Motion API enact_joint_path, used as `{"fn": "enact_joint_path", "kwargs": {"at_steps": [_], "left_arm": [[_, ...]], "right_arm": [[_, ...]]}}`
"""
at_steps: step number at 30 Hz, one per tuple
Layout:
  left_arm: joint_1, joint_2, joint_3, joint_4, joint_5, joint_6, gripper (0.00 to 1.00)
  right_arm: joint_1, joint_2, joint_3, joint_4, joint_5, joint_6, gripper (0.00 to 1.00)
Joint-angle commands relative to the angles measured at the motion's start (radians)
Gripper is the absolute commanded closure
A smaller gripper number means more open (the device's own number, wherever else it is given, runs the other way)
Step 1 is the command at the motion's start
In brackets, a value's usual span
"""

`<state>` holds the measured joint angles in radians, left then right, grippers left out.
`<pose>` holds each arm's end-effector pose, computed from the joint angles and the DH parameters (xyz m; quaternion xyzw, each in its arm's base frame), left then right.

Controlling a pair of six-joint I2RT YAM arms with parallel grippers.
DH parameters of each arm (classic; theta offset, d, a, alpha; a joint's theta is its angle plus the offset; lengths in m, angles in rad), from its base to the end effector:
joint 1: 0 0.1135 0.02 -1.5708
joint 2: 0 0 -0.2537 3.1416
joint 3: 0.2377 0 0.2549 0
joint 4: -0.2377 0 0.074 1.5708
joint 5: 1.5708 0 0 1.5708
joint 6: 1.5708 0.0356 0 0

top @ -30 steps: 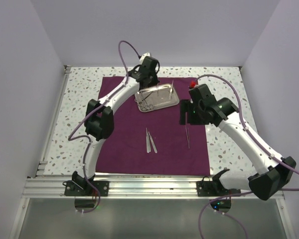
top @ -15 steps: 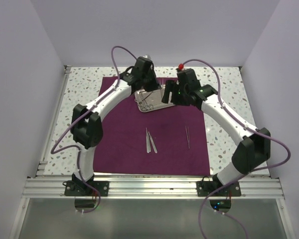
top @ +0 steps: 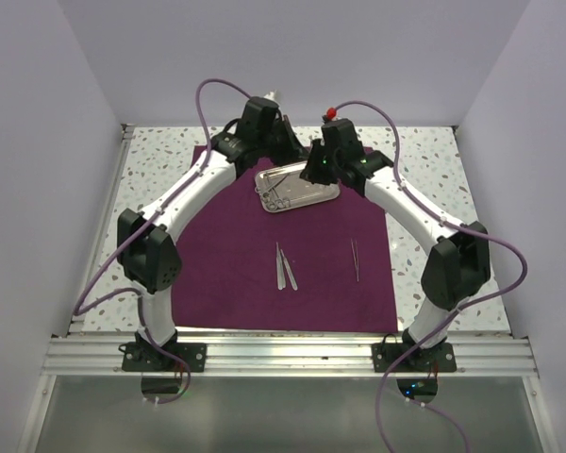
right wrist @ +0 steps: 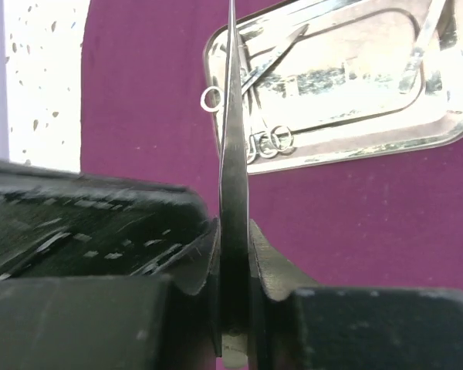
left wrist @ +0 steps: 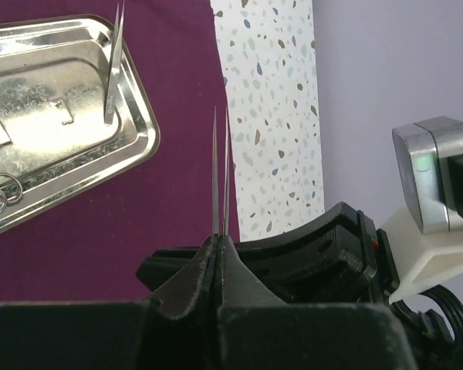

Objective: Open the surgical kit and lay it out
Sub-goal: Place the medical item in the surgical kit.

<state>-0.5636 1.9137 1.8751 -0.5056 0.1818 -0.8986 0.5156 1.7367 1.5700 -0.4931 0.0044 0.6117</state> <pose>0.3756 -0.2450 0.3464 -0.1007 0.8628 -0.3854 0.3113 0.3505 0.1984 0.3146 0.0441 0.8970 0.2334 0.3729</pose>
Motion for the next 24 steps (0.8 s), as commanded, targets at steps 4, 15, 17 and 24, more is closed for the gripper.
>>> {"fn": "enact_joint_path", "kwargs": {"at_steps": [4, 15, 17, 24], "left_arm": [[0.024, -0.065, -0.011, -0.007, 0.07, 0.055, 0.82], [0.257, -0.168, -0.174, -0.145, -0.108, 0.099, 0.16], [0.264, -0.17, -0.177, -0.149, -0.125, 0.098, 0.17], [0.263, -0.185, -0.214, -0.162, -0.13, 0.104, 0.2]], "right_arm": [[-0.009, -0.032, -0.01, 0.044, 0.023, 0.03, 1.0], [-0.009, -0.442, -0.464, -0.119, 0.037, 0.005, 1.0], [-0.006, -0.46, -0.537, -0.194, 0.029, -0.001, 1.0], [0.006, -0.488, -0.711, -0.303, 0.121, 0.014, 1.0]]}}
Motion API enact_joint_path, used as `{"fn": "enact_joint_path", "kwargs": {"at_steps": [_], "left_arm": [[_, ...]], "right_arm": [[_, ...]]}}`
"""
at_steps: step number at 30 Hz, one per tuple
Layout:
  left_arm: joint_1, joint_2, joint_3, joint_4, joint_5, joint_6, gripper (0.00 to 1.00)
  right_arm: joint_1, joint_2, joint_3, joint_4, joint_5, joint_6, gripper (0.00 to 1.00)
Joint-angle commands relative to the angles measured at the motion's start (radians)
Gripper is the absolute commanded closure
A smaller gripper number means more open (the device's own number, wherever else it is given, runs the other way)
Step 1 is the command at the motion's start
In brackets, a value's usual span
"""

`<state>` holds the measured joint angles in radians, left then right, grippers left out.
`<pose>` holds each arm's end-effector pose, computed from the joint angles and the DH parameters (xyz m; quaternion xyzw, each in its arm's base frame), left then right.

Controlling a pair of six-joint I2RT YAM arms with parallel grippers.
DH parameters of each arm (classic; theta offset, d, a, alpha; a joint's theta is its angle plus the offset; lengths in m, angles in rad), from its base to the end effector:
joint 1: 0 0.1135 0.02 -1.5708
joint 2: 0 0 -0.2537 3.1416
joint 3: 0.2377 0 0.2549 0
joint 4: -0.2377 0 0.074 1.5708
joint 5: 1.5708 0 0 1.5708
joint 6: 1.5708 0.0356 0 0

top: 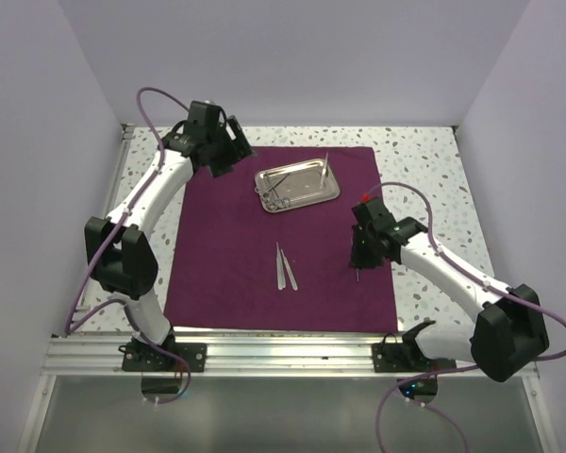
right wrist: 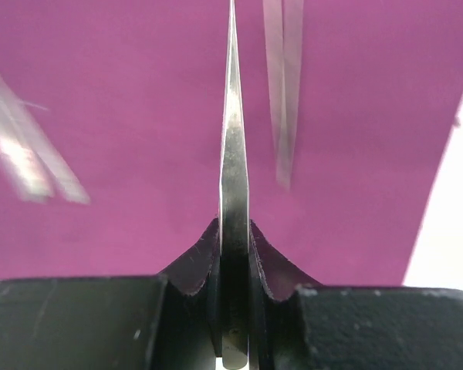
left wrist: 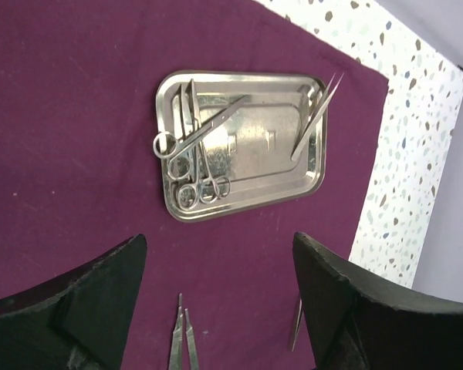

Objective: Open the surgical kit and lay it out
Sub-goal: Place the medical item in the surgical kit, then pick up the medical item from the container.

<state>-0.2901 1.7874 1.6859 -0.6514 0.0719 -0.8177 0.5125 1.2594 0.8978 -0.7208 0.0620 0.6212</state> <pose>0.3892 -0.1189 0.3210 -0.2253 0.8890 -0.2371 0.3206 0.2160 0.1190 0.2268 0.0602 0.9680 0.1044 0.2200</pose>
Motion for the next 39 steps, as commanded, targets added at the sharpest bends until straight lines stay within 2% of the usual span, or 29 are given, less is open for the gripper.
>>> {"fn": "enact_joint_path", "kwargs": {"at_steps": [1, 12, 13, 14, 16, 17, 21, 28, 30, 35, 38, 39], "left_arm": [[-0.011, -0.062, -0.034, -0.016, -0.027, 0.029, 0.2], [-0.011, -0.08, -0.048, -0.014, -0.03, 0.049, 0.22], [-0.011, -0.079, -0.045, -0.013, -0.029, 0.052, 0.22], [-0.009, -0.079, -0.043, -0.014, -0.027, 0.054, 0.22], [-0.009, -0.08, -0.035, -0.016, -0.03, 0.058, 0.23], [-0.011, -0.079, -0.035, -0.016, -0.03, 0.06, 0.23], [-0.009, -0.077, -0.04, -0.014, -0.03, 0.063, 0.23], [-0.009, -0.065, -0.029, -0.011, -0.024, 0.066, 0.23], [-0.011, -0.06, -0.023, -0.011, -0.026, 0.069, 0.23], [-0.009, -0.06, -0.02, -0.014, -0.043, 0.083, 0.23], [-0.011, -0.063, -0.028, -0.014, -0.053, 0.088, 0.24], [-0.011, -0.068, -0.032, -0.013, -0.055, 0.095, 0.23]], "right_arm": [[0.012, -0.009, -0.049, -0.075, 0.081, 0.005, 1.0], [0.012, 0.168, -0.039, 0.017, 0.188, 0.015, 1.0], [0.011, 0.19, -0.028, 0.012, 0.2, 0.018, 0.98], [0.011, 0.207, -0.007, 0.008, 0.205, 0.02, 0.87], [0.012, 0.244, 0.013, -0.008, 0.213, 0.025, 0.78], [0.011, 0.245, 0.022, -0.008, 0.213, 0.023, 0.69], [0.011, 0.238, 0.03, -0.006, 0.222, 0.017, 0.63], [0.012, 0.245, 0.076, -0.061, 0.245, -0.001, 0.62], [0.012, 0.224, 0.127, -0.087, 0.248, -0.005, 0.6], [0.011, 0.199, 0.349, -0.124, 0.257, -0.064, 0.44], [0.008, 0.276, 0.508, -0.1, 0.248, -0.113, 0.37], [0.008, 0.349, 0.551, -0.097, 0.248, -0.123, 0.37]]}}
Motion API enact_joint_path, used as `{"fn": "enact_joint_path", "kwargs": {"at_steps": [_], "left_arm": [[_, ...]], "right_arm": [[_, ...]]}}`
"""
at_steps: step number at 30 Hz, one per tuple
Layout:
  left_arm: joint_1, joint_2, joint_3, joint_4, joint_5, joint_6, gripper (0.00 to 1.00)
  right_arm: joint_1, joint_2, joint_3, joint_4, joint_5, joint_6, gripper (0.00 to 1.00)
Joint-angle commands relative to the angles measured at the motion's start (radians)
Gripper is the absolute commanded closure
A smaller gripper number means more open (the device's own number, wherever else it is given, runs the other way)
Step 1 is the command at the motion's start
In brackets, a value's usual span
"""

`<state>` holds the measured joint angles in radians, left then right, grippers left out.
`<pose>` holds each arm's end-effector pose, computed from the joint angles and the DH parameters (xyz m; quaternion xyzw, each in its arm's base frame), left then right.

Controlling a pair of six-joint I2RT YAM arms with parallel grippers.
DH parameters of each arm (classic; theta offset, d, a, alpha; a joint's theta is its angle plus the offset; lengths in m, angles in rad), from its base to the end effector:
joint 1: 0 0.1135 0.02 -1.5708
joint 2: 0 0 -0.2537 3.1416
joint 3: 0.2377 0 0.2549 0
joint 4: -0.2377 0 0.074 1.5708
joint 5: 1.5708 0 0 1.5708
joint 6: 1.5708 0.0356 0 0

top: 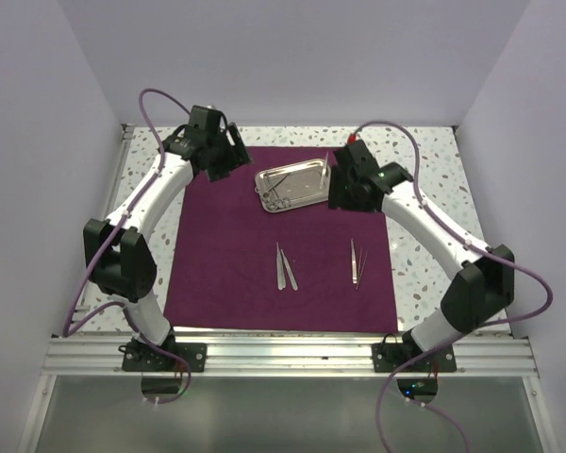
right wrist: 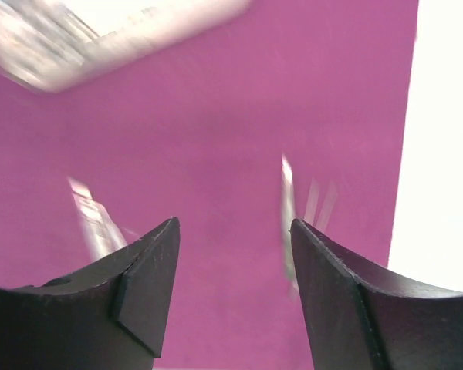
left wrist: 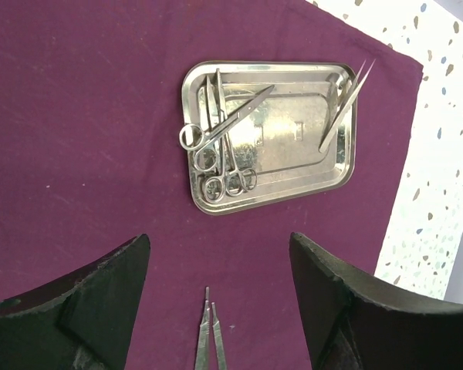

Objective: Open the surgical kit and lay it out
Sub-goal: Pick up the medical item from the container.

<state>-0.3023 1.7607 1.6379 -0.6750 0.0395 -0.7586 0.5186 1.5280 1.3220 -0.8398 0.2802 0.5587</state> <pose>0.3792 -0.1197 0.3134 -0.2022 0.9037 -0.2065 0.3158 0.2812 0.1491 0.2814 0.0554 0.9554 0.0160 0.2897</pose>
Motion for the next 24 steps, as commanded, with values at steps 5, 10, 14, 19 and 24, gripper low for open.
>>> {"fn": "enact_joint_path", "kwargs": {"at_steps": [5, 10, 14, 19, 24], "left_arm": [[0.003, -0.07, -0.007, 0.008, -0.033, 0.044, 0.23], [0.003, -0.11, -0.036, -0.003, -0.036, 0.045, 0.23], [0.003, -0.174, -0.114, 0.003, -0.036, 0.047, 0.23], [0.003, -0.204, -0.155, 0.008, -0.065, 0.064, 0.22], [0.002, -0.178, -0.132, -0.001, -0.067, 0.081, 0.21]], "right_arm": [[-0.009, 0.357, 0.48, -0.001, 0.027, -0.105, 0.36], [-0.041, 0.635, 0.807, -0.079, 0.028, -0.108, 0.36], [-0.069, 0.837, 1.066, -0.133, 0.046, -0.1, 0.36], [-0.124, 0.897, 1.103, -0.092, 0.025, -0.086, 0.35], [-0.158, 0.968, 1.114, -0.038, -0.082, -0.101, 0.35]]}}
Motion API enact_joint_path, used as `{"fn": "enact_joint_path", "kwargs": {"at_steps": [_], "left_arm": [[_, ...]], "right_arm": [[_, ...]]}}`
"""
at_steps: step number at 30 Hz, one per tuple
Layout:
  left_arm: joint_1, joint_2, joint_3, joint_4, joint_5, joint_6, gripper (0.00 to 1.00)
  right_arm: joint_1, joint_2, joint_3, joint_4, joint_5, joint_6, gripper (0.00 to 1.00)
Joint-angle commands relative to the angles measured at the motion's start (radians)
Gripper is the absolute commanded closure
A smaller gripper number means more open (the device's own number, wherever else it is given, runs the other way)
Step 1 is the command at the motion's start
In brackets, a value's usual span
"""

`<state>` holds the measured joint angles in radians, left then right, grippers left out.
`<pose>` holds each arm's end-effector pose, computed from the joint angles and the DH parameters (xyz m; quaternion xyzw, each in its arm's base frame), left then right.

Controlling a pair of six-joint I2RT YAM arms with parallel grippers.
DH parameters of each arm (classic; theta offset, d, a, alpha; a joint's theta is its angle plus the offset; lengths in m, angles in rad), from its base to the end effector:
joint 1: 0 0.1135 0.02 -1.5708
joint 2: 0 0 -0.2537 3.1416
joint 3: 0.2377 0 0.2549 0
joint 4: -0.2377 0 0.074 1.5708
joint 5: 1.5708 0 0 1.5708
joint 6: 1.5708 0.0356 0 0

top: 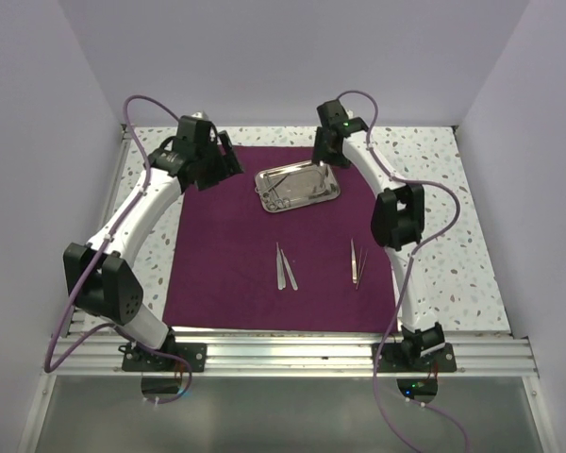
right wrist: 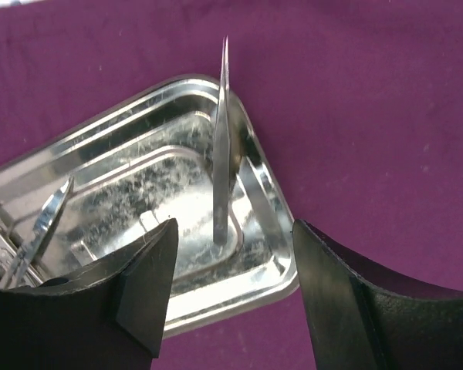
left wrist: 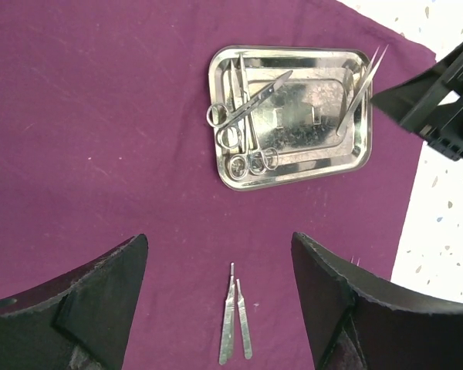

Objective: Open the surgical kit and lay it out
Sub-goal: Pick up the medical item from the container.

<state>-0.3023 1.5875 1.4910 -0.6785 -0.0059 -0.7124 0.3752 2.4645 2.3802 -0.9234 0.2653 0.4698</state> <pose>0.3389 -0.1055 0.3263 -0.1888 0.9023 -0.1859 0.3400 0.4942 0.1846 0.2198 0.0817 0.9494 -0.0030 0.3033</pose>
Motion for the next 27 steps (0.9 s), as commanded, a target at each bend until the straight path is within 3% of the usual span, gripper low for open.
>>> {"fn": "enact_joint_path", "kwargs": {"at_steps": [1, 17, 21, 24, 25, 27], "left_arm": [[0.003, 0.011, 0.02, 0.0, -0.025, 0.036, 0.21], [0.003, 0.077, 0.109, -0.049, -0.077, 0.054, 0.21], [0.005, 0.081, 0.123, -0.072, -0.092, 0.062, 0.21], [0.006, 0.089, 0.14, -0.093, -0.104, 0.065, 0.21], [0.009, 0.091, 0.146, -0.096, -0.105, 0.064, 0.2], [0.012, 0.094, 0.147, -0.101, -0.106, 0.067, 0.2]], "right_arm": [[-0.018, 0.042, 0.068, 0.044, -0.08, -0.022, 0.36], [-0.016, 0.188, 0.12, 0.067, -0.132, 0.0, 0.43], [-0.018, 0.218, 0.129, 0.037, -0.066, -0.011, 0.62], [-0.018, 0.237, 0.136, 0.012, -0.034, -0.019, 0.94], [-0.019, 0.24, 0.134, 0.009, -0.031, -0.02, 0.99], [-0.021, 0.235, 0.132, 0.005, -0.046, -0.022, 1.0]]}}
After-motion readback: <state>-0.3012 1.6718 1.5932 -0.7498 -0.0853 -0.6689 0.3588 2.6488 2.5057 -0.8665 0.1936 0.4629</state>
